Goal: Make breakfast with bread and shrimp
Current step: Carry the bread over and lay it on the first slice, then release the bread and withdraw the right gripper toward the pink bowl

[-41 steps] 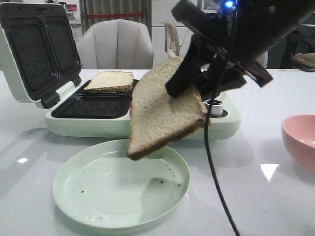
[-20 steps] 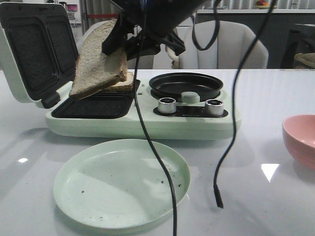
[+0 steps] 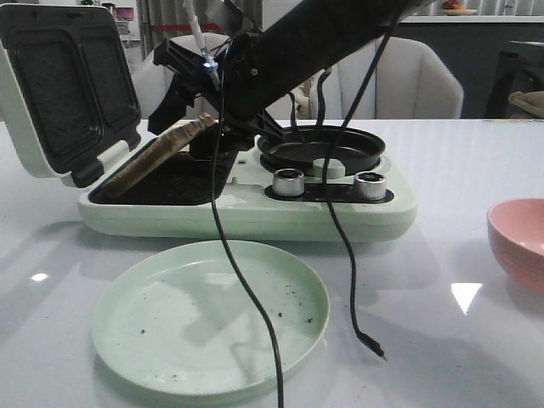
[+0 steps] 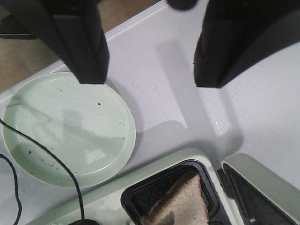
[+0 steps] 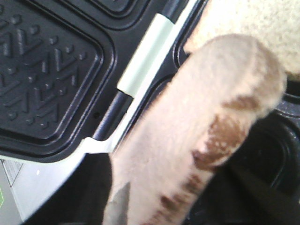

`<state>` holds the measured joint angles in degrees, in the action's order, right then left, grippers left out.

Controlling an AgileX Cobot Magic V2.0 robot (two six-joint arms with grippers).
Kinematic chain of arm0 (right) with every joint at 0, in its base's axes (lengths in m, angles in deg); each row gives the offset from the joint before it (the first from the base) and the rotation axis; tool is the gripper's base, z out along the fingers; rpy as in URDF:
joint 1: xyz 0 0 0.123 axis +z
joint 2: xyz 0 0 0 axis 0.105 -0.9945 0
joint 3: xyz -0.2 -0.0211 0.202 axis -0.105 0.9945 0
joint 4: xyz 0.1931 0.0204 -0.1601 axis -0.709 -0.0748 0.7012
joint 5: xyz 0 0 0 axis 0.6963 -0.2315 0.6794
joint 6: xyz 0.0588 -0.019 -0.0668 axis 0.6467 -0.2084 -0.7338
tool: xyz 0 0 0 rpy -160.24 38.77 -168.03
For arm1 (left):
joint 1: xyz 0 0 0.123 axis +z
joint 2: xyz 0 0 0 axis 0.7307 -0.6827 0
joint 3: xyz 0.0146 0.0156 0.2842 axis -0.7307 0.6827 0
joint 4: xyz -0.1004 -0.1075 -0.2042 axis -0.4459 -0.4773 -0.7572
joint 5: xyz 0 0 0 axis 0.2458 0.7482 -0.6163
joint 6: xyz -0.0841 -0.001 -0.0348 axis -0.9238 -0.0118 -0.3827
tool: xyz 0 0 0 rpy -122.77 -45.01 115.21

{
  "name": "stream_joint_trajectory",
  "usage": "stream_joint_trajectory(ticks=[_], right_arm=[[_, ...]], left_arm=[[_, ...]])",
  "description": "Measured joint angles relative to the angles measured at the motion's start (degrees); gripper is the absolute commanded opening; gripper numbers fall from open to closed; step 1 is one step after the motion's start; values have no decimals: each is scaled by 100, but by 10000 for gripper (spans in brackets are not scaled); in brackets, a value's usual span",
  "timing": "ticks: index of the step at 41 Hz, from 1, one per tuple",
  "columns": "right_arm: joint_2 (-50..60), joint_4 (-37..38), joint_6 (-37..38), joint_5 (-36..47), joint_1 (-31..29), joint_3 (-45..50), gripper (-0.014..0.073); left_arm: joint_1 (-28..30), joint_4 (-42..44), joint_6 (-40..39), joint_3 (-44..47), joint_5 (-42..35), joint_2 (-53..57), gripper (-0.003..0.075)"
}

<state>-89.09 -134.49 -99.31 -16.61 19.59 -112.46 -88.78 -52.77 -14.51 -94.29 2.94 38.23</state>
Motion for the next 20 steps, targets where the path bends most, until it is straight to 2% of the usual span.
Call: stream_joint_trajectory(ticks=[8, 11, 16, 20], right_arm=[[-14, 0, 0, -163, -81, 0, 610], [68, 231, 0, -308, -148, -9, 610], [427, 1231, 340, -629, -239, -9, 610], [912, 2595, 1047, -991, -246, -9, 610]], left_arm=[[0, 0, 0, 0, 0, 0, 456], [0, 0, 0, 0, 0, 0, 456], [0, 0, 0, 0, 0, 0, 456], [0, 0, 0, 0, 0, 0, 456]])
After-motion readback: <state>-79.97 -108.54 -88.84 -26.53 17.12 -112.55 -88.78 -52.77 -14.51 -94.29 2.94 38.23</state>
